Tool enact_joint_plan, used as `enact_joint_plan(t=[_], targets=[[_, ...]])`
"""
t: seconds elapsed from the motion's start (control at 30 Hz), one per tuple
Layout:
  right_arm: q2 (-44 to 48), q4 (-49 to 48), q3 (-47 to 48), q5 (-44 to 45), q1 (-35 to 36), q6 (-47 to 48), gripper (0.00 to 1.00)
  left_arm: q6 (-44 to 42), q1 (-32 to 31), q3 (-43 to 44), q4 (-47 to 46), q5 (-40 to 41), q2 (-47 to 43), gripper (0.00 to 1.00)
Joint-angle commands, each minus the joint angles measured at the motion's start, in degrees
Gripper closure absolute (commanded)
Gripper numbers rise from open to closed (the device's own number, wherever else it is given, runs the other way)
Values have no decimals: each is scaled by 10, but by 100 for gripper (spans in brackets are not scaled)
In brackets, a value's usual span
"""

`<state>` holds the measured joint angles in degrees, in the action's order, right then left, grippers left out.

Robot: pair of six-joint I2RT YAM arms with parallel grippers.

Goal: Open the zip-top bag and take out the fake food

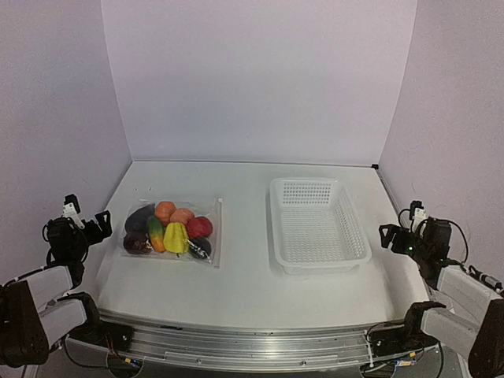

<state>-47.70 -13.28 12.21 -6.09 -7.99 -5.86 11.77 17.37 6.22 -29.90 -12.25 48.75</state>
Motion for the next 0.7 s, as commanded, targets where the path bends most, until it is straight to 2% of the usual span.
enact_joint_plan(t=[0.0, 0.07, 0.13, 0.23, 0.37, 0.47, 0.67], targets=[[-12, -19, 23, -14, 0, -15, 2, -49, 3, 16, -14, -30, -7, 0], [-20, -19, 36, -26, 0, -20, 2, -82, 3, 45, 25, -84, -6, 0], [-31, -18, 57, -44, 0, -24, 2, -144, 3, 83, 88, -175, 1, 0], [-47, -5, 95, -65, 0, -31, 2, -185, 3, 158, 161, -253, 24, 0], [-68, 25, 154, -93, 0, -52, 2, -272, -14, 293, 316, -369, 109, 1], [-93, 65, 213, -121, 0, -79, 2, -340, -67, 439, 472, -369, 224, 7], [-141, 146, 322, -179, 3, -126, 4, -441, -256, 716, 728, -259, 448, 10]])
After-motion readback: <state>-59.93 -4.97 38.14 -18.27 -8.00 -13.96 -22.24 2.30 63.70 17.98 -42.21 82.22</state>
